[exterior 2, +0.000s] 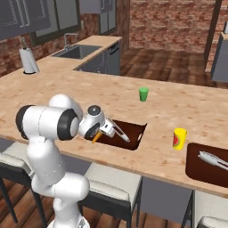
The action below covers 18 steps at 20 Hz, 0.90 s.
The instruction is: Gather the carrot and eggplant from the fridge and place them on a tray on the dining counter. Then gather the fishs from the fridge and place them on the other tray.
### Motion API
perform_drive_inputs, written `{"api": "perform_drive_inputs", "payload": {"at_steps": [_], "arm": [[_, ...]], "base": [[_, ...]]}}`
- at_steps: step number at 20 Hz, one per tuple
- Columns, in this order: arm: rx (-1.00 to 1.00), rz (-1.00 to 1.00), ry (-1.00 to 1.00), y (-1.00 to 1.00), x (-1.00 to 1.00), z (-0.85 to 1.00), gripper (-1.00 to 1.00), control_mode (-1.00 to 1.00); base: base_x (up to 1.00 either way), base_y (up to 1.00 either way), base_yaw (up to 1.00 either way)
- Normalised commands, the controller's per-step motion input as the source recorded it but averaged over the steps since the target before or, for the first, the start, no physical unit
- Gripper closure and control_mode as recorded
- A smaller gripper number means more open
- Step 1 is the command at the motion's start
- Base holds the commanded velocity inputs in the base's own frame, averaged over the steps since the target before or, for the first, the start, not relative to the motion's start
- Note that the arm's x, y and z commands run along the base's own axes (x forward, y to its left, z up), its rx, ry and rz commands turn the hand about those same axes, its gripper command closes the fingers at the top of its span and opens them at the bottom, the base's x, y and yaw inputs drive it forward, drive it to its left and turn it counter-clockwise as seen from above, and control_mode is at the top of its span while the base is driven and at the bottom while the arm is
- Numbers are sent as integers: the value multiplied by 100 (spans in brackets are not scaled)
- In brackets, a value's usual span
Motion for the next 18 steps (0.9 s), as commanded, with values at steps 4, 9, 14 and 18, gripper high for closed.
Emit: {"api": "perform_drive_inputs", "payload": {"at_steps": [4, 9, 14, 18], "arm": [[0, 0, 0, 0, -57, 65, -100, -100], [0, 0, 0, 0, -62, 88, -100, -100], [0, -1, 0, 0, -57, 100, -100, -100], [0, -3, 0, 1, -57, 100, -100, -100]], "base": [[0, 0, 0], [0, 0, 0], [0, 0, 0], [0, 0, 0]]}}
